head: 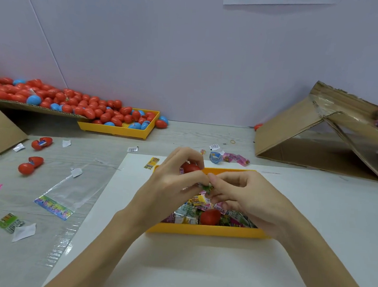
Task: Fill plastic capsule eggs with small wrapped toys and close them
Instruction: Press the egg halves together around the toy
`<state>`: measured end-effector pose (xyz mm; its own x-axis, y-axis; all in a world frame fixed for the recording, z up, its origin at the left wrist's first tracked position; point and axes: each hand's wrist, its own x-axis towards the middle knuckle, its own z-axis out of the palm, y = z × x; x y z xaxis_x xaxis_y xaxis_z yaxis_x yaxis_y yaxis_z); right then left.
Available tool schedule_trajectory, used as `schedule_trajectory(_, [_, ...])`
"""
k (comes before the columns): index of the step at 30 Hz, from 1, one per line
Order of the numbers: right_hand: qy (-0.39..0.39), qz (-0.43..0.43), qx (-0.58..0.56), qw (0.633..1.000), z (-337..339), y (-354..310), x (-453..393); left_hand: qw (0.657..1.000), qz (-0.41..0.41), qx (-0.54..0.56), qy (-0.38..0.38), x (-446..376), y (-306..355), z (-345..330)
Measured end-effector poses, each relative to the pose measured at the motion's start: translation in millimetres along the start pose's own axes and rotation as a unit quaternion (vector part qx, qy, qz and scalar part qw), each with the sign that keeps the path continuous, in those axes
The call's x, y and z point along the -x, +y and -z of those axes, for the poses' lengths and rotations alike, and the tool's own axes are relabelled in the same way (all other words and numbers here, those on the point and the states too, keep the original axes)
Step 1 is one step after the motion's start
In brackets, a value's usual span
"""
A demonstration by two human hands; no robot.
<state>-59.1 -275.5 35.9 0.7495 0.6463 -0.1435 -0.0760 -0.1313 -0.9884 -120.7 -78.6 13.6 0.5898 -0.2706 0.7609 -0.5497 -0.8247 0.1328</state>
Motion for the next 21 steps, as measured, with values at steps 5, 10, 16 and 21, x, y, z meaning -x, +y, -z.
schedule_trajectory(5, [-0.053, -0.038, -0.108, 0.992, 9.2, 2.0, -2.7, 0.983, 0.118, 0.138, 0.009, -5.5, 0.3, 6.8])
schedule_trajectory(10, [0.022, 0.002, -0.12, 0.992, 13.4, 0.2, -3.5, 0.913, 0.258, 0.315, 0.04, -9.9, 3.7, 11.7])
schedule_trajectory(16, [0.101, 0.046, -0.151, 0.982, 8.8, 1.8, -6.4, 0.843, 0.345, 0.411, -0.011, -10.6, 7.3, 11.3])
schedule_trajectory(21, [0.192, 0.116, -0.044, 0.973, 3.2, 2.8, -6.7, 0.849, 0.358, 0.372, -0.111, -9.4, 6.1, 12.1])
